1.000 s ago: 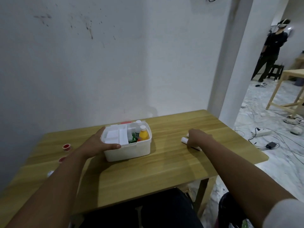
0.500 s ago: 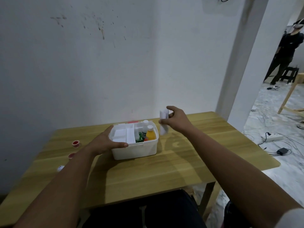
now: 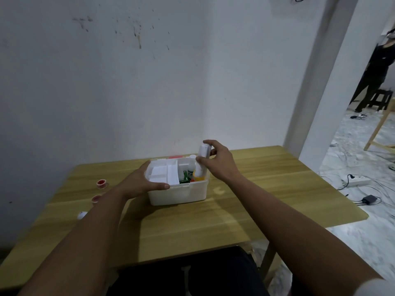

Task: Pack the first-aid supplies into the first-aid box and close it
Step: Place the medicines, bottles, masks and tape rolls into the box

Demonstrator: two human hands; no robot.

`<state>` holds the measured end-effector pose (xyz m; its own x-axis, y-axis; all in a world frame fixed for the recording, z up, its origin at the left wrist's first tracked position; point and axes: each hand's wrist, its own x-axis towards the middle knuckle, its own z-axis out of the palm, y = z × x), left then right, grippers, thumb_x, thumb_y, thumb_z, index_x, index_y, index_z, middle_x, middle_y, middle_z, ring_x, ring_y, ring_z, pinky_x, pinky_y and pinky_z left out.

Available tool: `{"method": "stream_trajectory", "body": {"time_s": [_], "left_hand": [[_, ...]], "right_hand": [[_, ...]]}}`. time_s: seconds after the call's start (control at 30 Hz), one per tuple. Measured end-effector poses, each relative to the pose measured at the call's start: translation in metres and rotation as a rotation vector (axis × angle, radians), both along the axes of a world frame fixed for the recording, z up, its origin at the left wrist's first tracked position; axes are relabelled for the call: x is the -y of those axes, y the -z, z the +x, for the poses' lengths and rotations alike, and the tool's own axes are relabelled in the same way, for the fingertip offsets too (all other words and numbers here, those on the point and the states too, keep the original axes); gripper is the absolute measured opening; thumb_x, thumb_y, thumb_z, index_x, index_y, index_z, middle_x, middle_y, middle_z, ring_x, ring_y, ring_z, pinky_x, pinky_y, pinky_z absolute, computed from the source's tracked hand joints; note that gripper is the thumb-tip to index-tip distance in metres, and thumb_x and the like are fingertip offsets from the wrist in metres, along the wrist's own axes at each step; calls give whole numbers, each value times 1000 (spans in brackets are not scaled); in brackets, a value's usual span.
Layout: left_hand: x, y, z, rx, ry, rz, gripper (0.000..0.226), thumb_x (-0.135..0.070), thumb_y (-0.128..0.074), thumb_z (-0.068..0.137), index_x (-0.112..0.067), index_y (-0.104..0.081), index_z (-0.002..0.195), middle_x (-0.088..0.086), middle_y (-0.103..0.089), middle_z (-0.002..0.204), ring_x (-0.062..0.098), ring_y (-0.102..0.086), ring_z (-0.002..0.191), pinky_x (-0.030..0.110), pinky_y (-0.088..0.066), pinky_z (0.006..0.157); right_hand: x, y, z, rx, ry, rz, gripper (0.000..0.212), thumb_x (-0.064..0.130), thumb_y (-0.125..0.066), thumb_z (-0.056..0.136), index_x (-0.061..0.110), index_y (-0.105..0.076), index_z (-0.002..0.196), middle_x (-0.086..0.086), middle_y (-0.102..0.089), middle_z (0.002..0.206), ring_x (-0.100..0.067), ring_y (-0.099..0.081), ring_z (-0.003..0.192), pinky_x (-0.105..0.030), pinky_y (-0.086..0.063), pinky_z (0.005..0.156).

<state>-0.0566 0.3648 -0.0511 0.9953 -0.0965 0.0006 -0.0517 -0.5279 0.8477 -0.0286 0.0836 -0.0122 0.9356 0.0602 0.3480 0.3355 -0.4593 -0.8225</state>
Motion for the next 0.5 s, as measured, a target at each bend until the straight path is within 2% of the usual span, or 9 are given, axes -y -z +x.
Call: {"method": "stream_trajectory", "body": {"time_s": [0.1,0.2,0.3,0.37,0.5], "left_hand": [[0,0,0,2,2,-1,105,-55,-94,50,-42,-41,140,-22,-55,122,6,-54,110,35,-54,84],[0,1,0,11,-4,6,101,-54,-94,50,-44,-43,136,-26,-54,121,2,-54,108,33,-54,82],[3,-1,1,-1,10,32,102,-63,-92,44,-49,-40,131,-24,-52,118,5,-53,107,33,-54,81],[1,0,2,3,-5,45,102,-54,-94,53,-42,-40,139,-17,-53,123,14,-52,113,39,-55,87],[1,1,3,-4,7,40,100,-44,-93,61,-36,-39,144,-13,-53,128,16,-50,117,37,-54,88]], "right_hand": [[-7,11,-6,2,13,-113,58,28,-78,83,26,-57,138,-2,-68,125,-18,-66,101,-33,-56,84],[-12,27,-11,53,58,-253,52,38,-74,81,32,-57,130,4,-71,119,-23,-67,104,-46,-54,89],[-11,39,-15,93,125,-355,49,44,-72,83,35,-58,129,7,-71,118,-25,-63,111,-42,-41,90],[-9,43,-13,82,157,-365,52,49,-73,81,35,-60,130,8,-70,120,-24,-61,114,-41,-34,88],[-1,47,-6,117,99,-355,61,64,-71,76,39,-61,130,11,-64,127,-15,-58,118,-46,-37,97]]}}
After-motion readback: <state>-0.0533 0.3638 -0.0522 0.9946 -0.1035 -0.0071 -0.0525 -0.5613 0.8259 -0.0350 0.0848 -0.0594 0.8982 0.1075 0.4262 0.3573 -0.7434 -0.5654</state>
